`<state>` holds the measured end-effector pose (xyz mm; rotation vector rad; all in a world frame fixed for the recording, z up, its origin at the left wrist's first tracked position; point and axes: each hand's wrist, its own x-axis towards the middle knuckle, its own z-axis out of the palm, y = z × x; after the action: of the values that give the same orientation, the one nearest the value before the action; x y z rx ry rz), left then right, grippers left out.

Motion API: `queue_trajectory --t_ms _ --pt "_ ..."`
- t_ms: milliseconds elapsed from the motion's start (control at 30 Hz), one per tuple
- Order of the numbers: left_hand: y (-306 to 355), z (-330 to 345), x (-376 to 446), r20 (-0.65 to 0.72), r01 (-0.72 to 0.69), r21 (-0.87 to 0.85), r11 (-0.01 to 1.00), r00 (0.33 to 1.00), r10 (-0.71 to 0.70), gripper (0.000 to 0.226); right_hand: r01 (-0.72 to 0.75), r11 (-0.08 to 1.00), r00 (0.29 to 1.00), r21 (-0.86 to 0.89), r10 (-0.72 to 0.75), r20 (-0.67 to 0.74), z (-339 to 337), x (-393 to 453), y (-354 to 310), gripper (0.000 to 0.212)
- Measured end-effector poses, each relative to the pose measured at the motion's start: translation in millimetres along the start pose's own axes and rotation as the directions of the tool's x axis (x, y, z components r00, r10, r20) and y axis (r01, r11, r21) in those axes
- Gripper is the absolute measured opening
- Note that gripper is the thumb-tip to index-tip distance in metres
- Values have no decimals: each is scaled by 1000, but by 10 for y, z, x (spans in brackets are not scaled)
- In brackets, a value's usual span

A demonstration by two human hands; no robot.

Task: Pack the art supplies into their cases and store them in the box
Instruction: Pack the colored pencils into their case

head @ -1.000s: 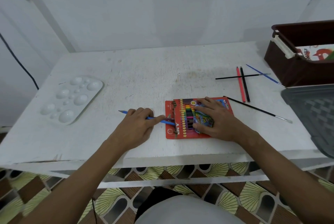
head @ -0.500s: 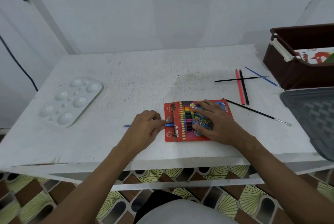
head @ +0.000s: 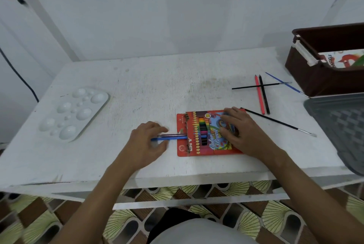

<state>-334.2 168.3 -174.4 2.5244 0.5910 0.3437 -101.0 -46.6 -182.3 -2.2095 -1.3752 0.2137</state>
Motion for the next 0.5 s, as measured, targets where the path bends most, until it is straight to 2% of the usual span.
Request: queue_trajectory --t_ms 167,400,500 --pt "118 31 52 -1 -23 15 1000 1000 23 20 -15 1000 1000 24 15 15 15 -48 57 57" --pt "439 177 207 6 -49 -63 997 999 49 21 -11 1000 1000 27 11 9 18 -45 64 50" --pt "342 144 140 14 -13 -63 998 1000 14 31 -10 999 1000 42 9 17 11 -45 82 51"
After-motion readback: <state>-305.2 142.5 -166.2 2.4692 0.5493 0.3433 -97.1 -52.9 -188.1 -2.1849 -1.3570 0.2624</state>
